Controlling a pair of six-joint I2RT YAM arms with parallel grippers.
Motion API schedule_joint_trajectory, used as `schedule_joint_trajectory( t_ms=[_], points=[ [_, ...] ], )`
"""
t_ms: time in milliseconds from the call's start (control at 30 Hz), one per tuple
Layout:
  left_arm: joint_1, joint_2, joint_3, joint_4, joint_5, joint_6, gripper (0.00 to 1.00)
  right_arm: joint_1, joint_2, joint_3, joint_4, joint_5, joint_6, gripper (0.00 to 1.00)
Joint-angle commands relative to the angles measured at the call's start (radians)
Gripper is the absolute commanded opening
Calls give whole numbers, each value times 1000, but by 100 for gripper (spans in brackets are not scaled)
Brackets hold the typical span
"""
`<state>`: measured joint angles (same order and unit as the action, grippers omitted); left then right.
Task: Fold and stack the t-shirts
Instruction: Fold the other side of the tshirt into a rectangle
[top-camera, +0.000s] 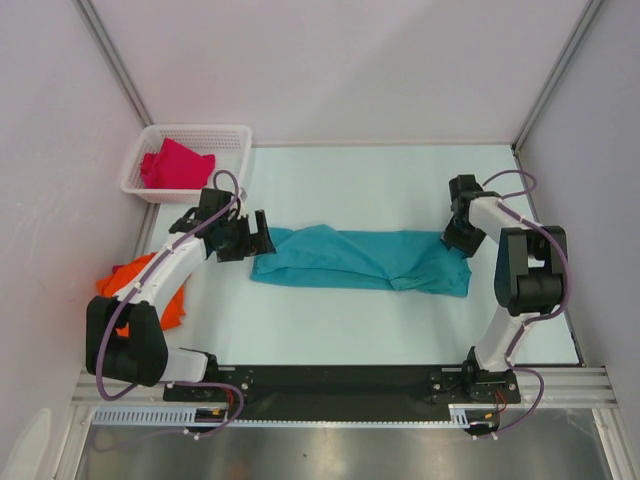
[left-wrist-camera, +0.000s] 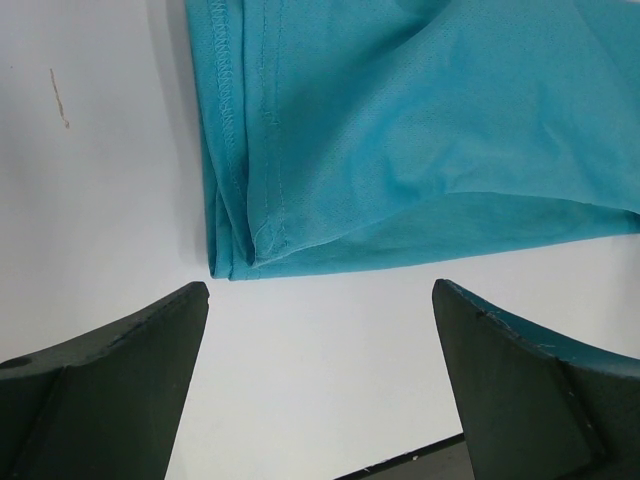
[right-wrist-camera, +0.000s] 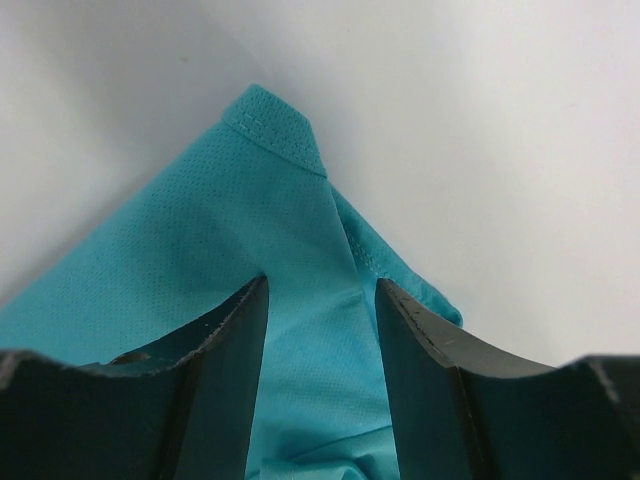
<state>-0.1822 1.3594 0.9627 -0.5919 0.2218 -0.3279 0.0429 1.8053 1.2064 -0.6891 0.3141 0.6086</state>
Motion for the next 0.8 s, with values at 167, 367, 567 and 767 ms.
schedule_joint_trajectory(
  t_ms=[167,367,567,767],
  points=[
    [15,0,10,17,22,30,99,-8,26,-24,45,19,-3,52],
    [16,1,10,17,21,32,99,-8,28,-24,51,14,-7,40],
    [18,4,8,18,22,32,100,-6,28,-16,56,10,-15,13],
    [16,1,5,18,21,32,99,-6,31,-4,56,8,-23,3]
  ],
)
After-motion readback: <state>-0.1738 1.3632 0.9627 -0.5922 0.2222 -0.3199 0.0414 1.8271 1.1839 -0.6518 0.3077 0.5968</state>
